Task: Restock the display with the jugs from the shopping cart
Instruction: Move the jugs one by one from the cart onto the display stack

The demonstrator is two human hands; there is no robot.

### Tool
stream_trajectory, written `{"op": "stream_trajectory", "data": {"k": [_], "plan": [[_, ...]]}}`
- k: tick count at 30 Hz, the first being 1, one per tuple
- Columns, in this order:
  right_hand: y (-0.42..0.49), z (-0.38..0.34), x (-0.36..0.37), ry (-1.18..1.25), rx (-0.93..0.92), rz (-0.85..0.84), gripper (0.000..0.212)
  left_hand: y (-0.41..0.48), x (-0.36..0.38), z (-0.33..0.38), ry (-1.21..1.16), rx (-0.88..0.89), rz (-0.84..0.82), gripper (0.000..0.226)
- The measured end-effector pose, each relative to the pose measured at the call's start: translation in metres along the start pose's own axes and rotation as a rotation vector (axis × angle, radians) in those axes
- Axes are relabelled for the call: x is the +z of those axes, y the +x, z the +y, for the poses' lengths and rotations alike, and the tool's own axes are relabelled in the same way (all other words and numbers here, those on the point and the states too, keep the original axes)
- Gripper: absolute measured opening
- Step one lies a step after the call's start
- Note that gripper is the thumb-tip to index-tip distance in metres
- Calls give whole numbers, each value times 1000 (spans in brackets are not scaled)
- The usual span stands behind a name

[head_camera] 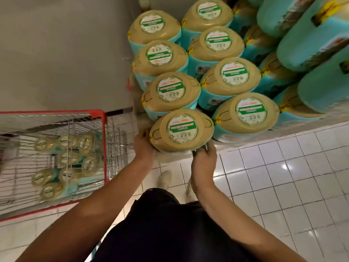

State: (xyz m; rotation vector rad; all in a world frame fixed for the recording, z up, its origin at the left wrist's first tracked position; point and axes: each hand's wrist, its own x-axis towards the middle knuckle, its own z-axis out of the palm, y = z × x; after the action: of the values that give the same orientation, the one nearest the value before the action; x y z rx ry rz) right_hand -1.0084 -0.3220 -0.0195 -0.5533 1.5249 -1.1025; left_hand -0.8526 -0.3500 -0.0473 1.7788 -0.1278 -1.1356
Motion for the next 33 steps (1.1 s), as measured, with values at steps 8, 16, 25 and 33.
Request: {"op": "stream_trajectory", "data": {"k": [8, 16, 25, 33], "plan": [[-4, 2, -19, -23, 66, -174, 55, -18, 4, 9, -16, 15, 91, 30], [-67, 23, -5, -138, 221, -258, 28, -59, -102, -11, -174, 65, 68, 26], [-213, 81, 109, -293, 56, -921, 43, -116, -347, -64, -313, 183, 200, 40], [-328, 156, 202, -306, 133, -1102, 30, -136, -517, -82, -354, 257, 305, 36]]}}
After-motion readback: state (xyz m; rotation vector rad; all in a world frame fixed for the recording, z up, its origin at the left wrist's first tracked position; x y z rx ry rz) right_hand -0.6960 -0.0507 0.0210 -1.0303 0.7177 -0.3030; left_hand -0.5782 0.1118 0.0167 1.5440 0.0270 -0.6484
